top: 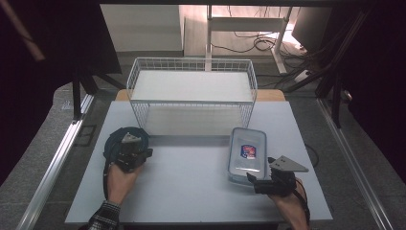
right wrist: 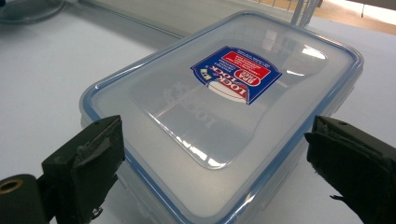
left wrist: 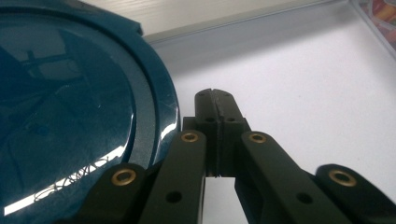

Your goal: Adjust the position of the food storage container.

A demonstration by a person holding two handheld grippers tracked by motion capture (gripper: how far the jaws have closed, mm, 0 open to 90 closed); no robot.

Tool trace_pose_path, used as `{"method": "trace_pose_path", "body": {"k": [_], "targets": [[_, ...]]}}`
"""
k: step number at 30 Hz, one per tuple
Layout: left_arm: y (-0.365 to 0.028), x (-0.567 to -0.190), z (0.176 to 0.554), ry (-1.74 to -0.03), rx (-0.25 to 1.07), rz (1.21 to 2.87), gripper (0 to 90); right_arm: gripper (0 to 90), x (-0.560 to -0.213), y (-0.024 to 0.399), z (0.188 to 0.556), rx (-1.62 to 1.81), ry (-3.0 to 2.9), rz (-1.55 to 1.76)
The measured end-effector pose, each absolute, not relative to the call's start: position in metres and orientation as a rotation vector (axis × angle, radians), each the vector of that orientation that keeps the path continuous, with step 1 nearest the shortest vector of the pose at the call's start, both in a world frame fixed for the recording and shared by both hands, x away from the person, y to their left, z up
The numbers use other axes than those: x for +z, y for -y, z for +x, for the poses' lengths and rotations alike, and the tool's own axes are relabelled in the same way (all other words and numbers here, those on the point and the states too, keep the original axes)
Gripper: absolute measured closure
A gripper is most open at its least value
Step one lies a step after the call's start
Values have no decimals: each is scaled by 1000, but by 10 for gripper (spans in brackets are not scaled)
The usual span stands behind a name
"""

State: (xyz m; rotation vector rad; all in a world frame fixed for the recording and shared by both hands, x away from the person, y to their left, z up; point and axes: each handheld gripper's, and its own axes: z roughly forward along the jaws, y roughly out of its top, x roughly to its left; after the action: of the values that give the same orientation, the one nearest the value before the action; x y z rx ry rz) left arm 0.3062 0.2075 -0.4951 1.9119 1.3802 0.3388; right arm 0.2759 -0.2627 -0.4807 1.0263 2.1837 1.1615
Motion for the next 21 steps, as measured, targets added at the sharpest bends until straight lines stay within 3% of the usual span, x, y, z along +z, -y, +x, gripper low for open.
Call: {"method": "trace_pose_path", "body": {"k": [12,14,16,20,21], "targets": [[-238,-497,289,-1422,359,1884,900,51,-480,265,277,1157,-2177,1053],[-237,-500,284,-1384,418,1896,900,39,-479,270,280,1144,-2173,1125],[-234,-502,280,-1342,394,1890,899,6,-479,275,282,1156,-2173,1161],[-225,-502,273,-1264,379,1883,799,4,-477,282,285,1184,-2146,1220],[-218,-502,268,-1214,388,1899,785,117,-472,288,284,1184,-2121,1243]]}}
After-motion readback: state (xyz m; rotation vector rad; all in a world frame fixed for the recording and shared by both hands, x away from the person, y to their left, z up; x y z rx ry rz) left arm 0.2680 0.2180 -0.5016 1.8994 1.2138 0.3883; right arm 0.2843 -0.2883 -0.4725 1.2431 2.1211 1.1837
